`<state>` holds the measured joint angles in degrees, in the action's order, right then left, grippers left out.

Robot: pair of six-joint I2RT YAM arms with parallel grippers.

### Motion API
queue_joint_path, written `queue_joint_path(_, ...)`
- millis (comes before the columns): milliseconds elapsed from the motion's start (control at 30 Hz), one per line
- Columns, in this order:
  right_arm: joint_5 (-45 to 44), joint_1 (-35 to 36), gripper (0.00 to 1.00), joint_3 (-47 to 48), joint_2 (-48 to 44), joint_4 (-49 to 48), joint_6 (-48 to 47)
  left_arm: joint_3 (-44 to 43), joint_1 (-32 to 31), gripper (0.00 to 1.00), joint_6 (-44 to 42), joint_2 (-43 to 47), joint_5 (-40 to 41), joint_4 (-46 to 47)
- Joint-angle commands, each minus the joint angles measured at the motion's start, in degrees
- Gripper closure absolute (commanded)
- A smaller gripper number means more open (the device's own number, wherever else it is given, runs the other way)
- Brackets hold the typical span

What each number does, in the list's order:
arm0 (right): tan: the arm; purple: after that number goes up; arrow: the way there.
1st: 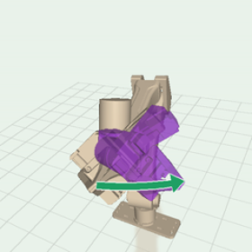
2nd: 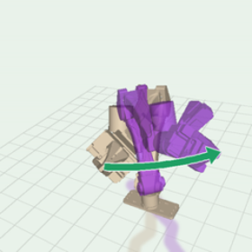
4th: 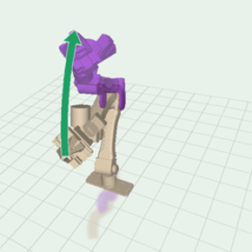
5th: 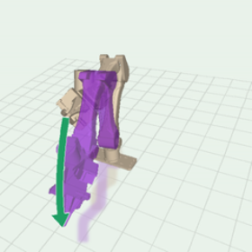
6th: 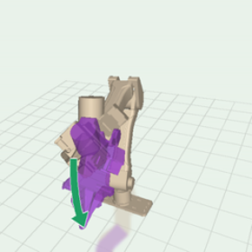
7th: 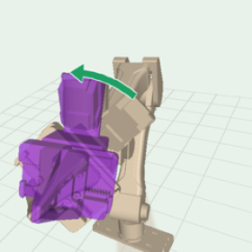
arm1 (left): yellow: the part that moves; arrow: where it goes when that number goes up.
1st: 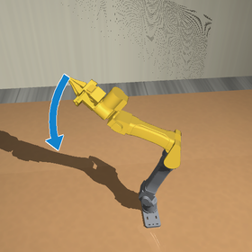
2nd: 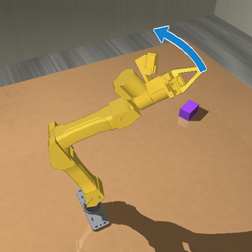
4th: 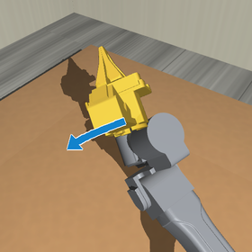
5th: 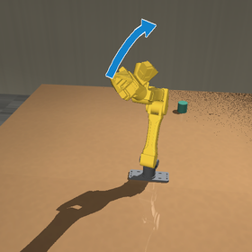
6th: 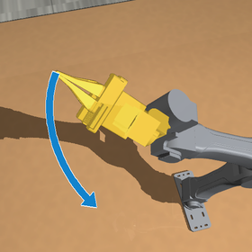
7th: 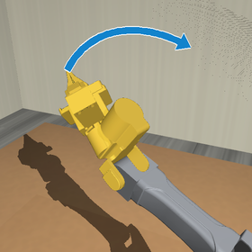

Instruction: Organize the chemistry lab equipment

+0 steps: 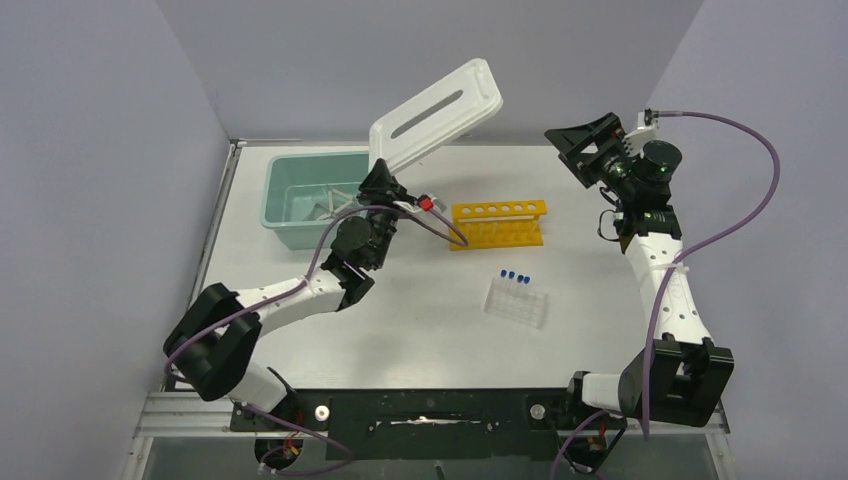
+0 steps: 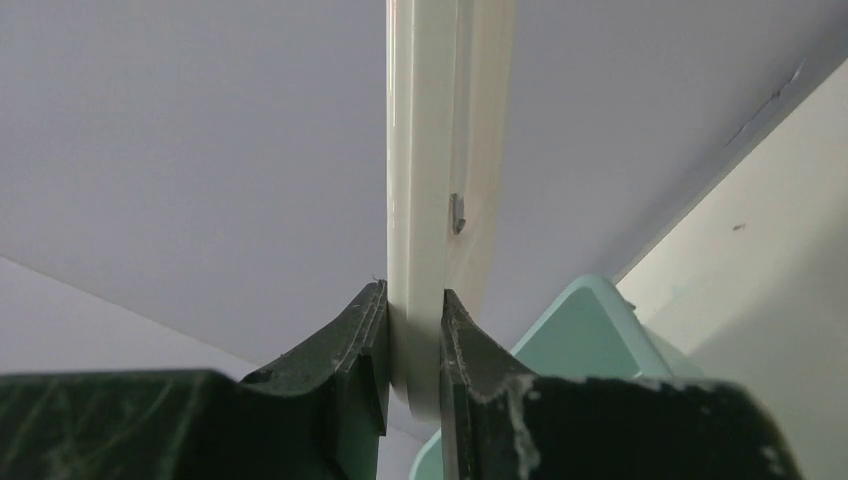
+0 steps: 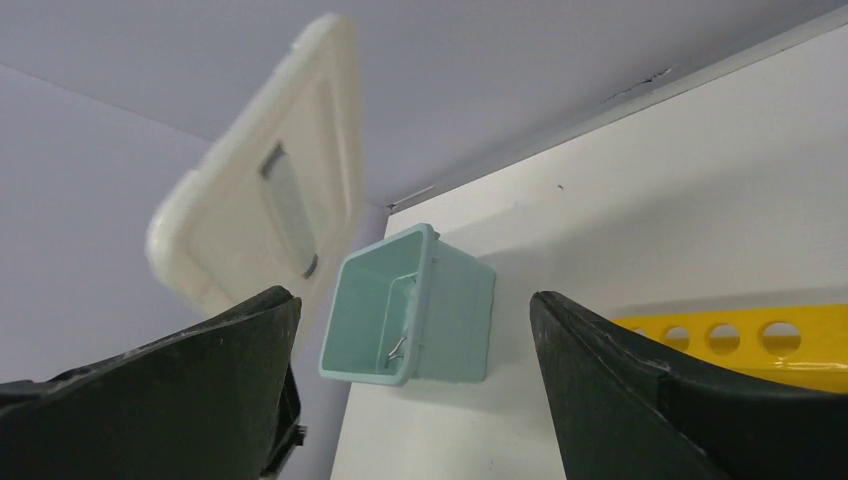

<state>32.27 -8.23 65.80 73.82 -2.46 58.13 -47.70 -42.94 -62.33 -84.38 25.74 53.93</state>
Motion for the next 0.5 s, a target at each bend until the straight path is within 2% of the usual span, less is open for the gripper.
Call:
queue_joint_path(0,3.35,-0.12,0.12,1.24,-1.07,-7.32,2.27,1.78,-1.85,1.0,-14.36,-3.11,1.46,15.91)
queue_joint_path(167,4.08,-0.07,0.12,0.61,-0.08,-7.22,2.23,3.63,-3.74,1.0,-19.52,-5.88,3.16,20.68)
queue_joint_path(333,2.33,2.03,0.1,4.02,2.45,1.56,-4.45,4.22,-5.31,1.0,-23.63,-9.06,4.47,25.57)
queue_joint_path(467,3.0,4.32,0.1,4.77,4.33,2.22,-5.42,4.05,-6.24,1.0,-24.88,-10.33,4.54,26.56)
